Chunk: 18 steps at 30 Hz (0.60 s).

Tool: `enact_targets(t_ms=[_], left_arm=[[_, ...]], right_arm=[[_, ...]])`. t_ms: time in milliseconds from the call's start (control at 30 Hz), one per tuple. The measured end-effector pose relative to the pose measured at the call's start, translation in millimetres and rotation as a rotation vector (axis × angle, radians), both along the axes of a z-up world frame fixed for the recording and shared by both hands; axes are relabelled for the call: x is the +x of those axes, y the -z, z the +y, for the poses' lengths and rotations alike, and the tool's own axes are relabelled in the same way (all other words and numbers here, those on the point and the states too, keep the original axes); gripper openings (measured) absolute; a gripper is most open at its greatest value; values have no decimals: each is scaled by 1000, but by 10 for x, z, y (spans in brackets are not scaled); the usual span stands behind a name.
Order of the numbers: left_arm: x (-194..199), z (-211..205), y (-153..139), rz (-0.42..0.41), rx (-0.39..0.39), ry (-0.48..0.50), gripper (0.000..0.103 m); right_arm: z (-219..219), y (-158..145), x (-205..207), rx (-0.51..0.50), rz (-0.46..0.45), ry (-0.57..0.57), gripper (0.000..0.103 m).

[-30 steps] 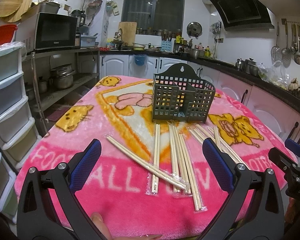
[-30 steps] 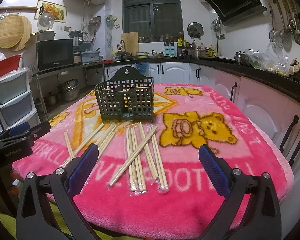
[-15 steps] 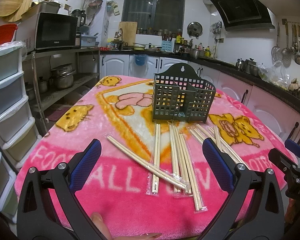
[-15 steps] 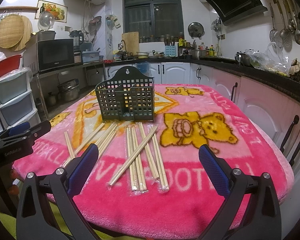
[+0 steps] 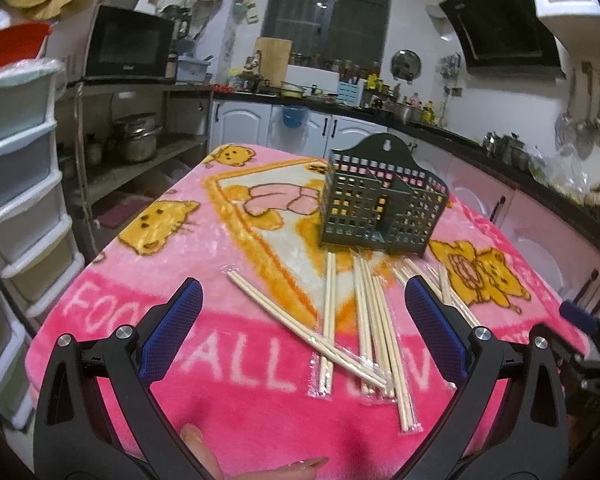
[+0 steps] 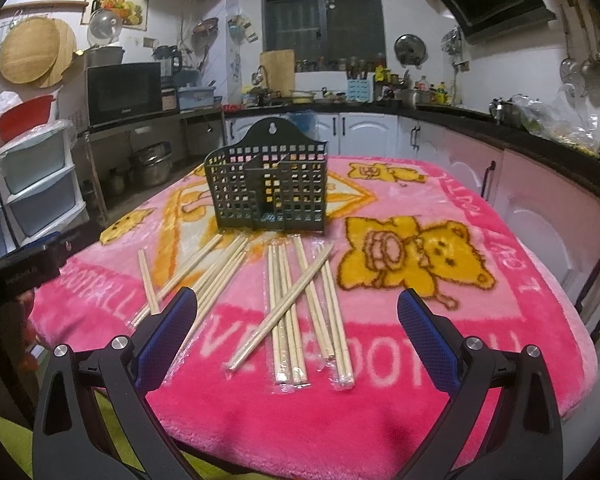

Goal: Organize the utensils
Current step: 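Lower the left tool onto a wrapped chopstick and close it while the right tool grasps another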

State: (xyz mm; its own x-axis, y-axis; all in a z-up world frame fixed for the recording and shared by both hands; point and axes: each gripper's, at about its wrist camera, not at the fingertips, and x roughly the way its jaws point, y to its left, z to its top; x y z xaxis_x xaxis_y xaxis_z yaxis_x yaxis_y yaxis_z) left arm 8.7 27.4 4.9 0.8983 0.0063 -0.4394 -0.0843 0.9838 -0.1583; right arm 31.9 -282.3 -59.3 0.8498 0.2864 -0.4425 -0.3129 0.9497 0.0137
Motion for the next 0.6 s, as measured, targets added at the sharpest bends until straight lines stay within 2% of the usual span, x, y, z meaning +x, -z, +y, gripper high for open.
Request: enact_targets(t_ms=[233,600], left_arm=[[115,176,-18,4,-24,-50,94],[482,422,102,132,-45,-70,94]], right_arm=[[100,-12,192,0,56,-57,97],[247,-42,626,-16,126,-116,97]])
